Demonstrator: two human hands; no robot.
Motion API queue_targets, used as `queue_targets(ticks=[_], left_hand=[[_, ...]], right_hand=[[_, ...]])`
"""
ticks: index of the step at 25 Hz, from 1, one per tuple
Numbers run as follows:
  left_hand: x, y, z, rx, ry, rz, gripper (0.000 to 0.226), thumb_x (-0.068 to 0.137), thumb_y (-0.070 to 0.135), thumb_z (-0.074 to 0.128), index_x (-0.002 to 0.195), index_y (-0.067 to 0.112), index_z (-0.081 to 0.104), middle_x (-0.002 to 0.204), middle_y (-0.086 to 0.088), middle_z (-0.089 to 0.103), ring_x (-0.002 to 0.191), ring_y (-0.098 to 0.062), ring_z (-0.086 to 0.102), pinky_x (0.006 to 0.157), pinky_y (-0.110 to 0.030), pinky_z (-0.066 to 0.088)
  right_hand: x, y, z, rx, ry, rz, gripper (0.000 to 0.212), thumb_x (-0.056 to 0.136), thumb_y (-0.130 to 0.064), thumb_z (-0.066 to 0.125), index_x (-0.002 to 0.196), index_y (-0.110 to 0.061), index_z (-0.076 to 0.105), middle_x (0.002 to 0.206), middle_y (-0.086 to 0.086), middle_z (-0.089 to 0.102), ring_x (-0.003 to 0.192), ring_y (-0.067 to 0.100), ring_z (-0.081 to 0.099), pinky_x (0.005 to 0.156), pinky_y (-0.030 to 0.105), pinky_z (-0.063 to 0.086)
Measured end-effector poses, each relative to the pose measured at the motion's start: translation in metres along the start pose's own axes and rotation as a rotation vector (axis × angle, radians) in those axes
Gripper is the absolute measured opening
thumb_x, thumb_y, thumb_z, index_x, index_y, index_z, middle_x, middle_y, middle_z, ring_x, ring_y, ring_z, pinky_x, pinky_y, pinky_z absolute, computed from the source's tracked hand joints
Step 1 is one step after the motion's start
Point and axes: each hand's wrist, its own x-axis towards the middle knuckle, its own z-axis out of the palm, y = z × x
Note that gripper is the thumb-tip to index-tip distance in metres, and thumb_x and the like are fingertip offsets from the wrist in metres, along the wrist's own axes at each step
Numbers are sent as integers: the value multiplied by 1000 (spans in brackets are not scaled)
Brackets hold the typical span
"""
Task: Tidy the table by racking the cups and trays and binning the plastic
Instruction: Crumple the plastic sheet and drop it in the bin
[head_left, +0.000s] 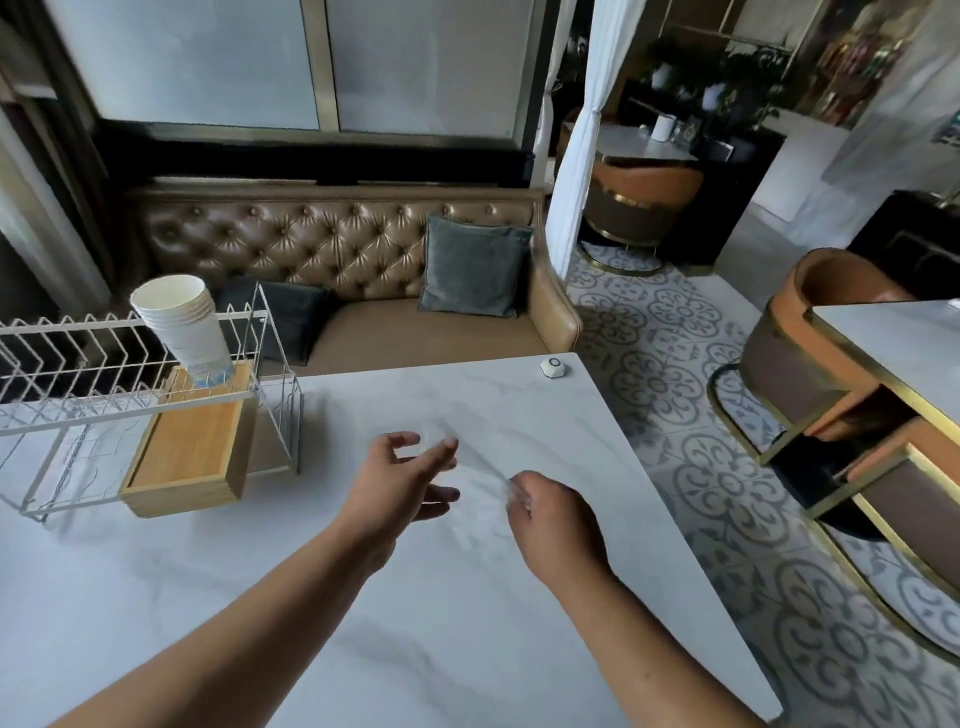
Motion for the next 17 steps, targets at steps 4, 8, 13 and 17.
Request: queue_targets(ticks=[4,8,13,17], left_hand=[[-8,-5,45,366,4,33,103,62,61,93,143,27,40,132,7,57,106,-11,68,83,-30,52],[-2,-4,95,358,-169,-106,63,70,52,87,120,19,69,124,-3,75,92,-13,75,84,-34,54],[-4,-11,149,294,-226,-92,16,99,21,65,97,26,80,81,-5,77,49,-13,43,52,-22,36],[-3,-16,177,148,-301,-84,25,88,0,56,74,16,70,73,-8,67,52,-15,40,48,-22,35]], right_hand=[[19,47,-66,928,-169,381,12,99,-7,60,96,-11,72,90,11,78,67,25,70,68,33,59],[21,94,-114,1163,-349,407,13,100,-9,61,108,-6,71,85,12,76,62,27,68,64,35,58],[18,147,-139,1109,-239,439,22,99,-5,48,106,-10,68,58,4,49,48,17,31,54,31,16],[12,173,-158,1314,-237,424,27,96,-1,58,81,-21,69,61,0,48,49,12,38,48,25,26]])
